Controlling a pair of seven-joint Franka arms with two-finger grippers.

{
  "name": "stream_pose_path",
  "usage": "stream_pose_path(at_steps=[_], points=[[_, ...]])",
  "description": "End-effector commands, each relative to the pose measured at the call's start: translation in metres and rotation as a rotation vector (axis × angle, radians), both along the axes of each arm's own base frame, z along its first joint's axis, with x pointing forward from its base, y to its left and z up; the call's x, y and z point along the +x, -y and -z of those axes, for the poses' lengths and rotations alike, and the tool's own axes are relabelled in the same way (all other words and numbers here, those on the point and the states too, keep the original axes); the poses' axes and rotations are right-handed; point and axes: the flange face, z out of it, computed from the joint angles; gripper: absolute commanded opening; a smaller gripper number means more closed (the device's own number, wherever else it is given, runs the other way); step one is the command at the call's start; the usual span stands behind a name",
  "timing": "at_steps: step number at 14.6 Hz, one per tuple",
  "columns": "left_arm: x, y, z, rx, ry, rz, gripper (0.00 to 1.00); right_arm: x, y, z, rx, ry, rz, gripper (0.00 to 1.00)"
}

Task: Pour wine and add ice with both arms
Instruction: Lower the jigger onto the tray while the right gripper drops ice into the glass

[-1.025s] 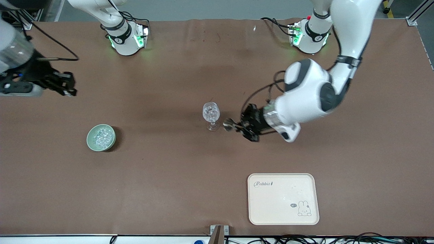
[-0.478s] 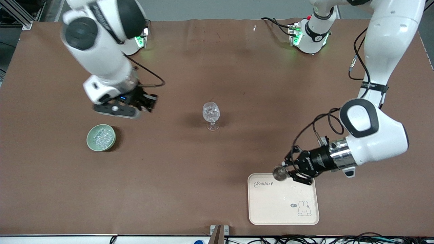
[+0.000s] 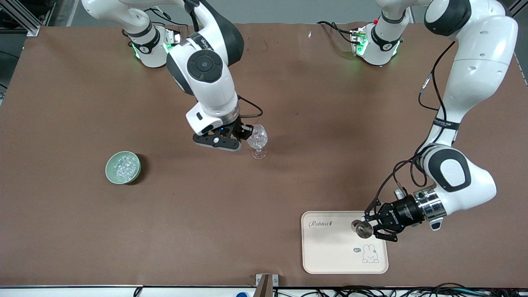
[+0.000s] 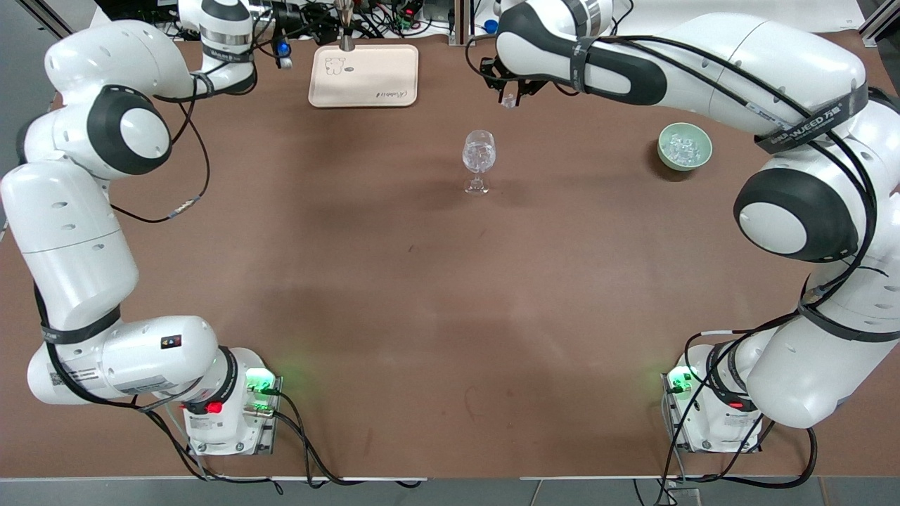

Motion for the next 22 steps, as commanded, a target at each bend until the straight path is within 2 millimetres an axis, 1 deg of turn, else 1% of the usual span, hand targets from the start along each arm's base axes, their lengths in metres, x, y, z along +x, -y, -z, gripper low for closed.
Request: stream_pose_path(at_steps=[1, 2, 4, 5, 7, 9, 10, 11, 12, 14, 15, 16, 17, 18, 19, 20, 21, 22], points=[[0.015, -0.006, 0.023, -0.034, 0.031, -0.024, 0.02, -0.009, -0.014, 0.002, -0.006, -0.009, -0.003, 0.00], [0.015, -0.007, 0.032, -0.035, 0.038, -0.021, 0.02, -0.018, -0.025, 0.004, -0.009, -0.010, -0.024, 0.00], [0.017, -0.009, 0.048, -0.065, 0.050, -0.037, 0.02, -0.027, -0.037, 0.018, -0.022, -0.027, -0.045, 0.01], [0.016, -0.010, 0.058, -0.075, 0.062, -0.044, 0.02, -0.036, -0.047, 0.024, -0.029, -0.031, -0.064, 0.01], [0.014, -0.010, 0.083, -0.071, 0.095, -0.069, 0.02, -0.039, -0.054, 0.040, -0.043, -0.046, -0.075, 0.01], [0.014, -0.010, 0.101, -0.083, 0.134, -0.077, 0.02, -0.047, -0.065, 0.049, -0.036, -0.035, -0.095, 0.01], [0.017, -0.013, 0.104, -0.079, 0.144, -0.083, 0.02, -0.047, -0.067, 0.055, -0.037, -0.035, -0.097, 0.02], [0.020, -0.018, 0.111, -0.077, 0.148, -0.092, 0.02, -0.046, -0.068, 0.057, -0.034, -0.029, -0.097, 0.02], [0.019, -0.017, 0.119, -0.080, 0.142, -0.093, 0.02, -0.045, -0.067, 0.057, -0.037, -0.027, -0.099, 0.03], [0.018, -0.016, 0.120, -0.078, 0.143, -0.091, 0.02, -0.044, -0.066, 0.058, -0.042, -0.025, -0.101, 0.07], [0.017, -0.016, 0.125, -0.079, 0.137, -0.091, 0.02, -0.043, -0.065, 0.058, -0.042, -0.025, -0.098, 0.14], [0.015, -0.018, 0.133, -0.079, 0.127, -0.094, 0.02, -0.041, -0.063, 0.059, -0.044, -0.028, -0.095, 0.25], [0.015, -0.019, 0.136, -0.074, 0.133, -0.091, 0.02, -0.041, -0.062, 0.058, -0.046, -0.030, -0.095, 0.52], [0.014, -0.021, 0.137, -0.067, 0.146, -0.086, 0.02, -0.039, -0.060, 0.059, -0.048, -0.029, -0.092, 0.71], [0.013, -0.023, 0.140, -0.064, 0.151, -0.083, 0.02, -0.039, -0.060, 0.058, -0.048, -0.029, -0.091, 0.77], [0.012, -0.025, 0.145, -0.066, 0.145, -0.088, 0.02, -0.037, -0.058, 0.057, -0.048, -0.027, -0.088, 0.91], [0.012, -0.026, 0.146, -0.066, 0.143, -0.089, 0.02, -0.036, -0.057, 0.055, -0.047, -0.026, -0.085, 1.00], [0.012, -0.026, 0.146, -0.066, 0.143, -0.089, 0.03, -0.036, -0.056, 0.053, -0.047, -0.025, -0.084, 1.00]])
